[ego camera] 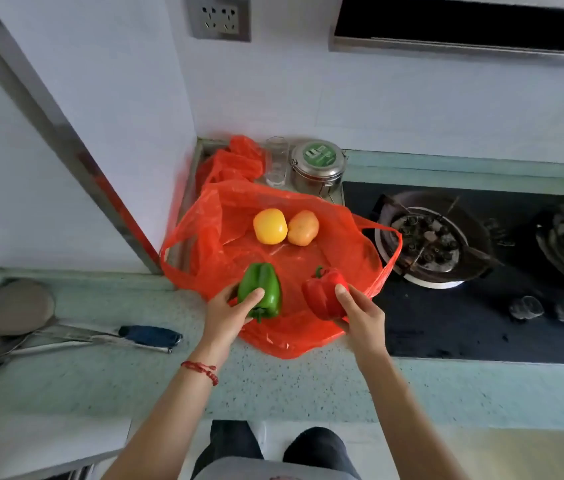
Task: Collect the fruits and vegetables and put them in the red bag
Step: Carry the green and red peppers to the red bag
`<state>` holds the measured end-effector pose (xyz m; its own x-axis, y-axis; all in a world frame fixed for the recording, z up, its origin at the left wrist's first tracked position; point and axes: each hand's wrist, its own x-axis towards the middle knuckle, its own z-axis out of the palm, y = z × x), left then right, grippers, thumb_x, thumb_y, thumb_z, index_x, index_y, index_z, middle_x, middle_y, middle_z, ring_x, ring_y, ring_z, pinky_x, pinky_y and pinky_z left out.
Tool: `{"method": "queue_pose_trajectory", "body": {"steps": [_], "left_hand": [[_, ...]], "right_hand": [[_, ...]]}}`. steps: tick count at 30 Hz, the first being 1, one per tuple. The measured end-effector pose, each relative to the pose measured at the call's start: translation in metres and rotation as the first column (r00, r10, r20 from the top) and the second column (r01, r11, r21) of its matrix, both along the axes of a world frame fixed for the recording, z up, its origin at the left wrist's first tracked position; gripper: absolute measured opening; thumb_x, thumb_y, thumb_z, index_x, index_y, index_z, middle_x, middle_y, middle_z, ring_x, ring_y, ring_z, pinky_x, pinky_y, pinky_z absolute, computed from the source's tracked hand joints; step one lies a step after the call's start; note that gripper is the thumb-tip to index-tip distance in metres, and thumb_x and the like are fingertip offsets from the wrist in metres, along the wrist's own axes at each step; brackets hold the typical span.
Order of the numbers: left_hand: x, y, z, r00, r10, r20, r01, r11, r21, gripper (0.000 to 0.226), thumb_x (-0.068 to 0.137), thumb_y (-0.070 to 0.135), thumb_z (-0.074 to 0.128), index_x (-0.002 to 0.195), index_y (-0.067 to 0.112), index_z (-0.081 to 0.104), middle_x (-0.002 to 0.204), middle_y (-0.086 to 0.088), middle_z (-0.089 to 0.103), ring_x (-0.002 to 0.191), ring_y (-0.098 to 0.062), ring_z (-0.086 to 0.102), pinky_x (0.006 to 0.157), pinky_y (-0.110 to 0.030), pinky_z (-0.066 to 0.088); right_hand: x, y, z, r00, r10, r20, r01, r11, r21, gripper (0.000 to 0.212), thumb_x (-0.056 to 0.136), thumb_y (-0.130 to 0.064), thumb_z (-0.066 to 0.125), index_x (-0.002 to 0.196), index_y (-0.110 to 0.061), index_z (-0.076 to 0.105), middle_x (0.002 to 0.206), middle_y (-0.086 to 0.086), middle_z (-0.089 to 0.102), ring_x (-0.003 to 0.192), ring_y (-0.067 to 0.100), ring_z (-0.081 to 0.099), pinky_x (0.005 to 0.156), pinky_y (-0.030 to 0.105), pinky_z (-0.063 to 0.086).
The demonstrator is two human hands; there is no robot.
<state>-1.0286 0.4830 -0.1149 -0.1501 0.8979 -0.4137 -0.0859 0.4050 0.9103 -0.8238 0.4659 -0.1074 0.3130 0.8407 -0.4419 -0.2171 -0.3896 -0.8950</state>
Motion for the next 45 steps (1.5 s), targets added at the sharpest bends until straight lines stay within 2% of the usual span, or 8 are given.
{"method": "queue_pose_trajectory", "body": {"steps": [4, 10, 12, 16, 20, 27, 32, 45], "left_hand": [[0.003, 0.027, 0.000, 0.997, -0.070, 0.013, 0.070, 0.998, -0.006, 0.023, 0.079, 0.019, 0.069, 0.101, 0.015, 0.060, 0.086, 0.004, 0.063, 0.077, -0.008, 0.063, 0.055, -0.015, 0.055], [0.016, 0.063, -0.009, 0.998, -0.049, 0.024, 0.051, 0.997, -0.061, 0.025, 0.080, 0.013, 0.068, 0.104, 0.009, 0.060, 0.082, 0.003, 0.062, 0.066, -0.004, 0.063, 0.048, -0.012, 0.051], [0.019, 0.072, -0.014, 0.999, -0.032, 0.002, 0.032, 0.997, -0.069, 0.031, 0.079, 0.014, 0.070, 0.108, 0.007, 0.061, 0.088, -0.002, 0.064, 0.075, -0.010, 0.063, 0.054, -0.018, 0.055], [0.028, 0.086, -0.022, 0.998, 0.005, -0.058, -0.011, 0.995, -0.095, 0.028, 0.075, 0.015, 0.074, 0.101, 0.011, 0.064, 0.098, -0.015, 0.067, 0.087, -0.027, 0.065, 0.079, -0.044, 0.056], [0.036, 0.092, -0.027, 0.992, 0.021, -0.125, -0.036, 0.993, -0.117, 0.041, 0.058, 0.038, 0.077, 0.093, 0.021, 0.065, 0.095, -0.010, 0.069, 0.091, -0.029, 0.067, 0.083, -0.050, 0.054], [0.043, 0.094, -0.040, 0.979, 0.000, -0.203, -0.024, 0.993, -0.117, 0.064, 0.049, 0.055, 0.072, 0.101, 0.018, 0.067, 0.096, -0.009, 0.071, 0.090, -0.025, 0.068, 0.082, -0.051, 0.054], [0.044, 0.094, -0.035, 0.952, -0.048, -0.301, 0.014, 0.994, -0.112, 0.047, 0.072, 0.034, 0.075, 0.110, 0.009, 0.064, 0.101, -0.010, 0.070, 0.094, -0.023, 0.065, 0.081, -0.034, 0.051], [0.032, 0.078, -0.029, 0.926, -0.090, -0.366, 0.076, 0.996, -0.054, 0.054, 0.077, 0.038, 0.069, 0.122, 0.013, 0.056, 0.121, -0.008, 0.063, 0.111, -0.023, 0.058, 0.096, -0.043, 0.047]], "right_hand": [[-0.007, 0.022, -0.002, 0.999, -0.031, 0.040, 0.032, 0.999, -0.032, 0.050, 0.076, -0.035, 0.070, 0.120, -0.013, 0.060, 0.100, -0.006, 0.064, 0.094, 0.010, 0.061, 0.082, 0.035, 0.054], [-0.014, 0.062, -0.006, 0.986, -0.023, 0.163, 0.033, 0.998, -0.059, 0.048, 0.074, -0.038, 0.073, 0.112, -0.012, 0.066, 0.103, 0.002, 0.069, 0.095, 0.014, 0.064, 0.085, 0.031, 0.052], [-0.014, 0.075, -0.010, 0.982, -0.017, 0.190, 0.035, 0.995, -0.091, 0.048, 0.074, -0.038, 0.073, 0.113, -0.011, 0.064, 0.098, -0.003, 0.067, 0.091, 0.011, 0.062, 0.083, 0.028, 0.049], [-0.016, 0.093, -0.020, 0.962, 0.023, 0.273, 0.017, 0.989, -0.144, 0.075, 0.057, -0.065, 0.071, 0.111, -0.012, 0.065, 0.108, 0.003, 0.069, 0.103, 0.019, 0.062, 0.093, 0.038, 0.050], [-0.016, 0.106, -0.026, 0.954, 0.029, 0.297, 0.031, 0.980, -0.196, 0.070, 0.067, -0.054, 0.072, 0.122, -0.011, 0.058, 0.115, 0.002, 0.063, 0.111, 0.019, 0.056, 0.098, 0.035, 0.044], [-0.013, 0.111, -0.037, 0.942, 0.058, 0.330, 0.022, 0.972, -0.235, 0.069, 0.071, -0.050, 0.071, 0.127, -0.012, 0.054, 0.125, 0.006, 0.060, 0.117, 0.022, 0.054, 0.098, 0.033, 0.042], [-0.012, 0.112, -0.039, 0.923, 0.094, 0.374, -0.005, 0.973, -0.231, 0.071, 0.074, -0.051, 0.068, 0.130, -0.011, 0.050, 0.130, 0.007, 0.056, 0.122, 0.024, 0.050, 0.101, 0.034, 0.040], [-0.011, 0.092, -0.027, 0.846, 0.168, 0.505, -0.095, 0.981, -0.167, 0.071, 0.081, -0.051, 0.060, 0.136, -0.013, 0.040, 0.138, 0.008, 0.047, 0.128, 0.023, 0.042, 0.105, 0.036, 0.035]]}}
